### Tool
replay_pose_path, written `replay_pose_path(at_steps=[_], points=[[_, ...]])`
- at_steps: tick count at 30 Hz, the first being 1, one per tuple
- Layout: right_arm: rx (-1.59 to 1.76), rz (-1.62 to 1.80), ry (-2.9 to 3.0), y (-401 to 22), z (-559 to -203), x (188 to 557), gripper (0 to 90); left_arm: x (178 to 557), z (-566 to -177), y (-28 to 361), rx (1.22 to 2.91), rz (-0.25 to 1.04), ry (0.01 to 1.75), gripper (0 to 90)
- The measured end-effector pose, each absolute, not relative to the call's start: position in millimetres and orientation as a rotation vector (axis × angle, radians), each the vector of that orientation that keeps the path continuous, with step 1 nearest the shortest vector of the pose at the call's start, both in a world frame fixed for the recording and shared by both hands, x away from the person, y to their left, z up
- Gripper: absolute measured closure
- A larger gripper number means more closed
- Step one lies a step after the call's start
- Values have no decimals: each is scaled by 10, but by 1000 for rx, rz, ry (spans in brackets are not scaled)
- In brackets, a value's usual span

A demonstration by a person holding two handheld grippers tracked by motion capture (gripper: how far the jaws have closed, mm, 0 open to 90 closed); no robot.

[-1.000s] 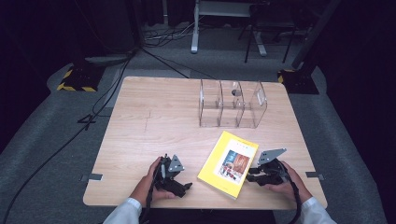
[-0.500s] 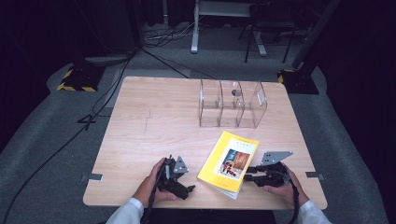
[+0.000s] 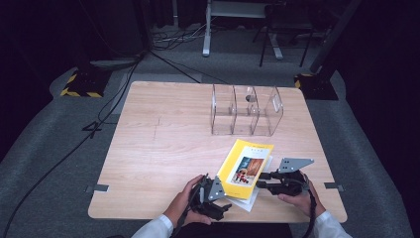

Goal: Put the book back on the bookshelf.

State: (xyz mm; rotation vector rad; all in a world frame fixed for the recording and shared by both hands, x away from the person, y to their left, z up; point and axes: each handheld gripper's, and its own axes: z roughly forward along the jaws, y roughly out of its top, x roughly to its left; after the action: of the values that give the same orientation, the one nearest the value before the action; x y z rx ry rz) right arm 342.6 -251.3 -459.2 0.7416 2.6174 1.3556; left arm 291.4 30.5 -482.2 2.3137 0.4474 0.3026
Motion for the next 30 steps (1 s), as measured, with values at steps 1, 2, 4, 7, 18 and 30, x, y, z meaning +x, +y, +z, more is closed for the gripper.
replay_pose_path(at_steps=[1, 2, 4, 7, 18, 30], points=[[737, 1360, 2613, -2505, -4585, 3428, 647, 2908, -4823, 267, 2314, 310, 449, 179], [740, 1362, 2611, -2498, -4577, 3430, 648, 2912, -4825, 234, 2317, 317, 450, 183], [744, 1373, 2608, -2485, -4565, 3440, 648, 2921, -4838, 184, 2307, 329, 449, 200], [744, 1395, 2598, -2471, -4538, 3453, 649, 2937, -4860, 141, 2288, 356, 485, 227], [770, 1409, 2594, -2497, -4533, 3477, 622, 2921, -4735, 255, 2217, 401, 380, 681], [619, 1467, 2491, -2672, -4265, 3312, 385, 3009, -4658, 518, 2263, 350, 363, 803]])
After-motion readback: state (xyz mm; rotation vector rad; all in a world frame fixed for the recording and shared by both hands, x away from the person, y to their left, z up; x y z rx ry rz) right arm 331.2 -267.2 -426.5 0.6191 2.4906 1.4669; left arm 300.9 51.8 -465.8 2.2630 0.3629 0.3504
